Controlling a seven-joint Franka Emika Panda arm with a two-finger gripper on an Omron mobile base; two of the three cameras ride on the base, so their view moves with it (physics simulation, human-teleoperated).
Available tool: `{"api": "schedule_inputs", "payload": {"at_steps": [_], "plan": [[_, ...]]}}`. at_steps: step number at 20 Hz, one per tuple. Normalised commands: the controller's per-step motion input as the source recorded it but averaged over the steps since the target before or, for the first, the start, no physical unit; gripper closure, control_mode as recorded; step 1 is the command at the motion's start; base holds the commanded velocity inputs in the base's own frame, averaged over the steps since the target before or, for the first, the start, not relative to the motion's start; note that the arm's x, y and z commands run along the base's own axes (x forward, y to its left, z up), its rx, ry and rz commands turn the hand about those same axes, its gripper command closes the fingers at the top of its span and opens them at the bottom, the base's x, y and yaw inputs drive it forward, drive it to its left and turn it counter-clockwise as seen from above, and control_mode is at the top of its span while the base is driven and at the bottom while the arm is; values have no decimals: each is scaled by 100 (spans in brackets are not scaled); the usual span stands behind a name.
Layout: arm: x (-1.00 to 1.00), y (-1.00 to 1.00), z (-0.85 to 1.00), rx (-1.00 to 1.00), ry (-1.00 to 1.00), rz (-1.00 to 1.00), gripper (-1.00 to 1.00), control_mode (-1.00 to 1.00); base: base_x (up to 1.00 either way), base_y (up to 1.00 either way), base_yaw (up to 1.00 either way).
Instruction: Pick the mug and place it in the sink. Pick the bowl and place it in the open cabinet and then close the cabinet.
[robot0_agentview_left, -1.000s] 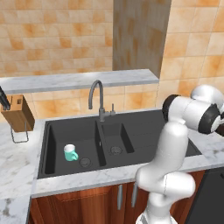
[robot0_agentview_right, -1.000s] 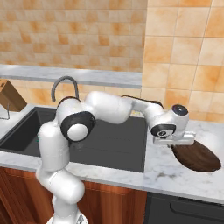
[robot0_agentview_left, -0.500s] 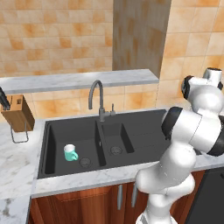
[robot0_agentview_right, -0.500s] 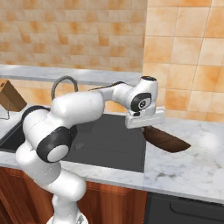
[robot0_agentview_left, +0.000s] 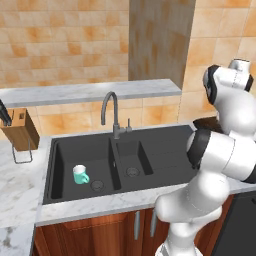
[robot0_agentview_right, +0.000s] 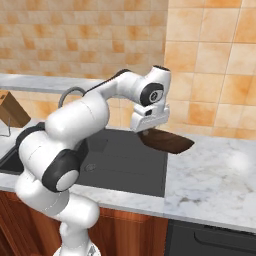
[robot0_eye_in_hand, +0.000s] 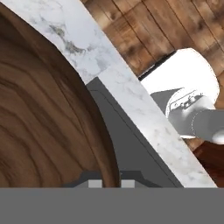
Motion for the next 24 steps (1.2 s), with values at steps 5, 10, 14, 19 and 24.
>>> {"api": "schedule_inputs", "payload": {"at_steps": [5, 10, 14, 19, 24], "plan": [[-2, 28, 19, -5, -34, 29, 100, -100, 0, 0, 0], [-15, 41, 1, -1, -37, 19, 100, -100, 0, 0, 0], [-7, 43, 5, 0, -27, 18, 100, -100, 0, 0, 0], [-14, 8, 31, -2, -12, 6, 100, -100, 0, 0, 0], [-41, 4, 17, 0, 0, 0, 100, -100, 0, 0, 0]]}}
